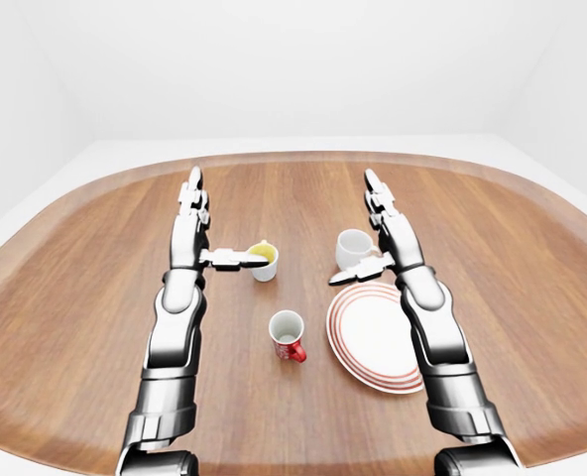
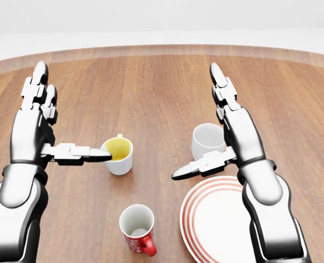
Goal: Pick up the red mug and put it on the plate
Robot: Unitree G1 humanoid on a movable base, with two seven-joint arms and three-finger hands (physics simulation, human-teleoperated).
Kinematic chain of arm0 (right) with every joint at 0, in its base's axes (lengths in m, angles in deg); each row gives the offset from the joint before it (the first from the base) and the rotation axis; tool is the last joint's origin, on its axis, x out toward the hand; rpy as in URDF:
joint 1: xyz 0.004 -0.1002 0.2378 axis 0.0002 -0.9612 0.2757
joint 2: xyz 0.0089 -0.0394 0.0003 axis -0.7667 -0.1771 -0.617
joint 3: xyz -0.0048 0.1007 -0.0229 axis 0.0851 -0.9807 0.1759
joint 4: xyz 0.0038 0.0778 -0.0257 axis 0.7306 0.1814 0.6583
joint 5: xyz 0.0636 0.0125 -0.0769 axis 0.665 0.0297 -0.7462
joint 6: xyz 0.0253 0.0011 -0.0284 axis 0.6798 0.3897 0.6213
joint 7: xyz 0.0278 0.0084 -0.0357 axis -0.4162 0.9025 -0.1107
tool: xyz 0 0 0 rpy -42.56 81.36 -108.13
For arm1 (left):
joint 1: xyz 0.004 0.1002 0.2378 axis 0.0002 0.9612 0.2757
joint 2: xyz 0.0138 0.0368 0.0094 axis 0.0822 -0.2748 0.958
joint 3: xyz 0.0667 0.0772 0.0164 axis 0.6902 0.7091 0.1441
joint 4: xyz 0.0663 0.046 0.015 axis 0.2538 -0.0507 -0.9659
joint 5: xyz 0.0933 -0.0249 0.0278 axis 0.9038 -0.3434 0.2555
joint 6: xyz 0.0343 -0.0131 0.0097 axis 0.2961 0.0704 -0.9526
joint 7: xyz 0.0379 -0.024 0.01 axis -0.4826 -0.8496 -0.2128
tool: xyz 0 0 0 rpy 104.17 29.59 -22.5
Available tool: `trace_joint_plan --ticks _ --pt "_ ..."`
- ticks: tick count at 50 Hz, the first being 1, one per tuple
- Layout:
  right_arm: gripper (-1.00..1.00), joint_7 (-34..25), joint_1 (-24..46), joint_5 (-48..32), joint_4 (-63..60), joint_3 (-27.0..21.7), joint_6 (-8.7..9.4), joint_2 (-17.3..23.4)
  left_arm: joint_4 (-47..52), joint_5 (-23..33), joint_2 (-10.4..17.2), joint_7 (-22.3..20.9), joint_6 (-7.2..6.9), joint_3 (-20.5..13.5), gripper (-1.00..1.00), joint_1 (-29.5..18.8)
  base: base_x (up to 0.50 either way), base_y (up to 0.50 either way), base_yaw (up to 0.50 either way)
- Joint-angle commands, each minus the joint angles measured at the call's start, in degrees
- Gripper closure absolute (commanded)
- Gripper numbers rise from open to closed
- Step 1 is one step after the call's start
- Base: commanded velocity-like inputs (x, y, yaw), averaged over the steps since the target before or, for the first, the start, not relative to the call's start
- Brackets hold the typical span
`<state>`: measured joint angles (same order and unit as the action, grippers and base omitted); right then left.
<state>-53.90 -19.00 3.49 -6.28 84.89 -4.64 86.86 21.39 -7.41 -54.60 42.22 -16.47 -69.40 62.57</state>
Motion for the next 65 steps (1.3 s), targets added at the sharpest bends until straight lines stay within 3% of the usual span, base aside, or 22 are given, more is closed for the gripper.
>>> trace_joint_plan --ticks 1,16,30,65 --pt "-1.0 -5.6 5.1 -3.0 6.1 0.5 0.0 1.3 -1.0 -0.2 0.2 0.1 0.0 -0.2 -1.0 -0.2 0.0 0.0 0.0" --pt "-1.0 -12.9 14.0 -10.4 16.7 3.3 0.0 0.3 0.5 -0.3 0.4 -0.2 0.0 -0.4 -1.0 -0.1 0.0 0.0 0.0" --pt "-1.0 -18.3 17.1 -15.9 25.1 4.6 0.0 -1.4 1.1 -0.1 0.3 0.0 0.0 -0.1 -1.0 -0.1 0.0 0.0 0.0" --pt "-1.0 -9.5 24.9 -18.7 56.9 5.7 0.0 -6.6 1.3 0.0 0.2 -0.1 0.0 -0.1 -1.0 -0.4 0.0 0.0 0.0"
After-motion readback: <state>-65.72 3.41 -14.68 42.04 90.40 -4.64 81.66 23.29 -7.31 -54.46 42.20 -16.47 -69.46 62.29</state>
